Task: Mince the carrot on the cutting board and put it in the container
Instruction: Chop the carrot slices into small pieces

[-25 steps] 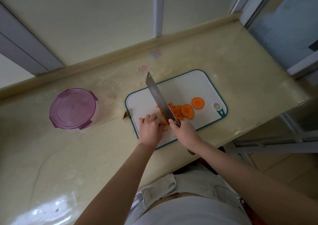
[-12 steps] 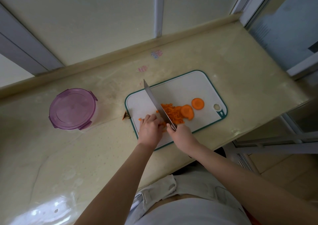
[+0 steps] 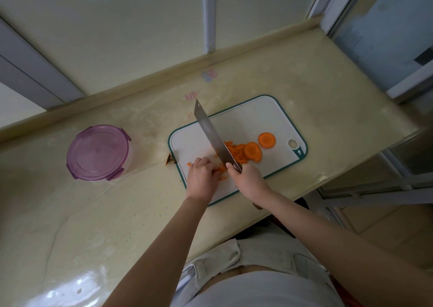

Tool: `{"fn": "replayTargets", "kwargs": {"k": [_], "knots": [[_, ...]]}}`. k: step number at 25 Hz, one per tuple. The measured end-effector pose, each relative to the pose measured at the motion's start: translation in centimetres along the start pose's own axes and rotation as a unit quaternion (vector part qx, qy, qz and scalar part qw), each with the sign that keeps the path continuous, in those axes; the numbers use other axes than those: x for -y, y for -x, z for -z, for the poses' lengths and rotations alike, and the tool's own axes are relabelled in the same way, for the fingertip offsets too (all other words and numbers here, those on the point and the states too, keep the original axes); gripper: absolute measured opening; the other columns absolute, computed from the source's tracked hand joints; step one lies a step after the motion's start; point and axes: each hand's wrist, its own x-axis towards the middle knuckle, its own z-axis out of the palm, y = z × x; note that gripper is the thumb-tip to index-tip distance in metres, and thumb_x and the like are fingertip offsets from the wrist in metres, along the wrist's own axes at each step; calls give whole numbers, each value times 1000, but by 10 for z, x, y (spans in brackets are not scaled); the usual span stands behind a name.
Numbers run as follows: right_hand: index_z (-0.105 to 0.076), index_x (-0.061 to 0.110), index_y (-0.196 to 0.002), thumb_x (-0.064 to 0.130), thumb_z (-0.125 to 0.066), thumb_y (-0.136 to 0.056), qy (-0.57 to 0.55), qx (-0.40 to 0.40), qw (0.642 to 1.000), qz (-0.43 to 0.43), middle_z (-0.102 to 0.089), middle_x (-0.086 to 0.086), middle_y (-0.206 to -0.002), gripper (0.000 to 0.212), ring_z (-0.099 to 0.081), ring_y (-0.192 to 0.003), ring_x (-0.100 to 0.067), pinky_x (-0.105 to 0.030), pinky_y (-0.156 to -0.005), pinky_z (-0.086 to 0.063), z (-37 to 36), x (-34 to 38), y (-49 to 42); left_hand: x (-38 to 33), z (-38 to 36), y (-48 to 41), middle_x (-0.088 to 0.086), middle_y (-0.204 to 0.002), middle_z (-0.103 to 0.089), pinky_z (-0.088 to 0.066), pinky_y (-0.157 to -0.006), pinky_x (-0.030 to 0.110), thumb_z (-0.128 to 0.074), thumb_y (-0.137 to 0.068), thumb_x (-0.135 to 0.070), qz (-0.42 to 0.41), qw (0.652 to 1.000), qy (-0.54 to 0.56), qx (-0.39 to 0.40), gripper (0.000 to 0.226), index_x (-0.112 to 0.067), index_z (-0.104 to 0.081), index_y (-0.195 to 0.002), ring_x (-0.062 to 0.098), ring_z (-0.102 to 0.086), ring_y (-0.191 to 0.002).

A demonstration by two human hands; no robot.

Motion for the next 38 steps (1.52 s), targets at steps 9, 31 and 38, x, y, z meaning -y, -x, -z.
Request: {"fn": "replayTargets", "kwargs": {"k": [9, 31, 38], "knots": [[-62, -3, -82, 38, -49, -97, 27, 13, 1000, -9, -56, -9, -69, 46, -57, -69, -25, -27, -61, -41, 5, -11, 14, 0, 3, -1, 10, -81, -63, -44, -76, 36, -71, -77, -7, 16, 999, 30, 7, 7, -4, -73, -83, 26, -52, -84], [-38, 16, -57, 34, -47, -98, 56, 40, 998, 10, -45, -2, -58, 46, -49, -58, -21, -27, -55, -37, -1, -13, -1, 6, 13, 0, 9, -93, -60, -38, -79, 27, -61, -87, -15, -50, 997, 25, 53, 17, -8, -71, -100, 24, -49, -91], [-57, 5, -74, 38, -49, -96, 20, 35, 999, -1, -59, -13, -73, 41, -64, -80, -32, -33, -66, -48, 5, -7, 4, 9, 4, 2, 11, -88, -59, -45, -76, 34, -62, -86, -9, -54, 998, -15, 41, 14, -4, -71, -96, 27, -52, -85]]}}
